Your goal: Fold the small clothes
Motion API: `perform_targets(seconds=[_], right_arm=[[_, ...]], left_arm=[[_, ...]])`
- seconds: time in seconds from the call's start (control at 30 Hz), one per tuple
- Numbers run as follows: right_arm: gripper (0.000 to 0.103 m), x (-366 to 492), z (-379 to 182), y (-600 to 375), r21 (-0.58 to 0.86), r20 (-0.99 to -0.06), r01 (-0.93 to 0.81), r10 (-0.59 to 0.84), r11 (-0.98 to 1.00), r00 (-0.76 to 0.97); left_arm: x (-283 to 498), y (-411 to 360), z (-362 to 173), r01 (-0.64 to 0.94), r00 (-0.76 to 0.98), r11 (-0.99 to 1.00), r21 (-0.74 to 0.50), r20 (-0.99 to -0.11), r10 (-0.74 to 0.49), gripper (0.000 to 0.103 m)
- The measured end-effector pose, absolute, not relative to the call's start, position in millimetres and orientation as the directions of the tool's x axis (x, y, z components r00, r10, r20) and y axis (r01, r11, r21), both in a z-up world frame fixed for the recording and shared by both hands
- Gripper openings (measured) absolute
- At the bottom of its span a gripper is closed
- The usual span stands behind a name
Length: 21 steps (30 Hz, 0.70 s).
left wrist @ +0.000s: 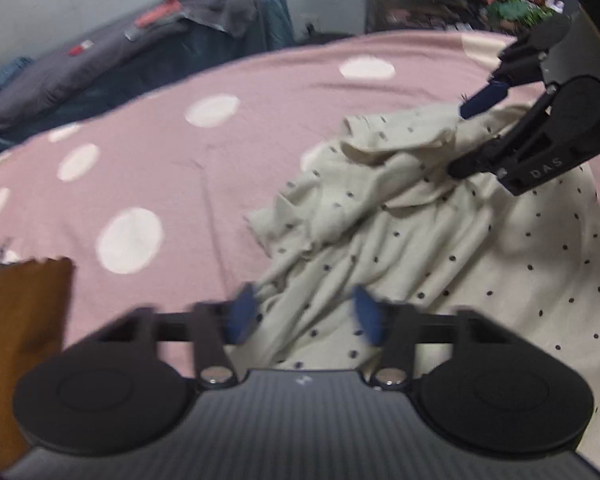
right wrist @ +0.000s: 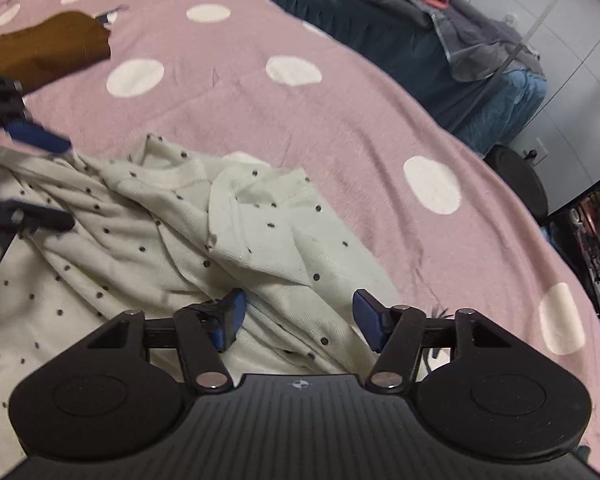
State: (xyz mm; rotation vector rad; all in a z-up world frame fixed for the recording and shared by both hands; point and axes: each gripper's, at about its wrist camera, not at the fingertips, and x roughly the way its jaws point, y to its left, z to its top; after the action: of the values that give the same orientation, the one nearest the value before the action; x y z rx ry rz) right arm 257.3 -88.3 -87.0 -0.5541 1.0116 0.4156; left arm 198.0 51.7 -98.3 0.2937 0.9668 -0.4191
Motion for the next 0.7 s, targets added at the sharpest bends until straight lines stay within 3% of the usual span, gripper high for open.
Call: perform_targets(seconds=[0.03, 0.07, 0.1, 0.23, 0.33, 0.4, 0.43, 0.5, 0.53, 0.57, 0.7], right_arm=[[0.050, 258.4, -89.9, -89.8, -0.231, -0.885, -0.567, 0.071, 0.791, 0.460], [0.004, 259.0, -90.1, -93.4, -0.205, -0.895, -0.565, 0.081, 0.799, 0.439], [0.009, 258.4, -86.6, -98.3, -0.187, -0.897, -0.548, 0.085, 0.815, 0.433], [0.006, 267.6, -64.3, -135.0, -0.255, -0.858, -0.411, -0.009, 0.875, 0.514], [0.007, 289.8, -57.2, -189.2, -0.300, -0.861, -0.214, -0.168, 0.930, 0.479], [0.010, 297.1, -60.5, -218.2, -0.399, -0.840, -0.131, -0.304, 0.907, 0.450], [0.022, 296.2, -62.7, -224.9, -0.447, -0.824, -0.126, -0.352, 0.886, 0.445], [0.056, 293.8, -63.5, -230.5, -0.477, -0.821, -0.136, -0.385, 0.868, 0.421], [0.089, 292.1, -61.0, -230.0, -0.469, -0.822, -0.138, -0.375, 0.872, 0.428], [0.103, 290.1, -56.7, -226.1, -0.453, -0.820, -0.146, -0.346, 0.880, 0.455], [0.103, 287.1, -37.8, -184.8, -0.315, -0.819, -0.298, -0.099, 0.901, 0.565]], left_arm=[[197.8, 52.2, -104.1, 0.471, 0.472, 0.881, 0.040, -0.855, -0.214, 0.007], [195.2, 53.8, -106.9, 0.481, 0.465, 0.876, 0.038, -0.858, -0.218, 0.006], [192.7, 55.6, -105.7, 0.483, 0.476, 0.874, 0.052, -0.854, -0.212, 0.005], [193.3, 99.2, -86.1, 0.392, 0.533, 0.918, 0.053, -0.827, -0.180, 0.004], [205.6, 148.6, -81.6, 0.268, 0.558, 0.950, 0.162, -0.830, -0.016, 0.003], [210.6, 184.0, -80.2, 0.183, 0.551, 0.968, 0.174, -0.833, 0.045, 0.003], [211.5, 199.5, -78.9, 0.150, 0.547, 0.970, 0.191, -0.833, 0.080, 0.004], [212.2, 223.6, -75.3, 0.078, 0.551, 0.964, 0.256, -0.817, 0.172, 0.009], [212.3, 234.8, -72.6, 0.024, 0.552, 0.957, 0.288, -0.802, 0.228, 0.017], [213.2, 240.2, -69.0, -0.002, 0.558, 0.954, 0.301, -0.791, 0.250, 0.022], [223.6, 234.4, -44.9, -0.035, 0.605, 0.942, 0.334, -0.743, 0.286, 0.044]])
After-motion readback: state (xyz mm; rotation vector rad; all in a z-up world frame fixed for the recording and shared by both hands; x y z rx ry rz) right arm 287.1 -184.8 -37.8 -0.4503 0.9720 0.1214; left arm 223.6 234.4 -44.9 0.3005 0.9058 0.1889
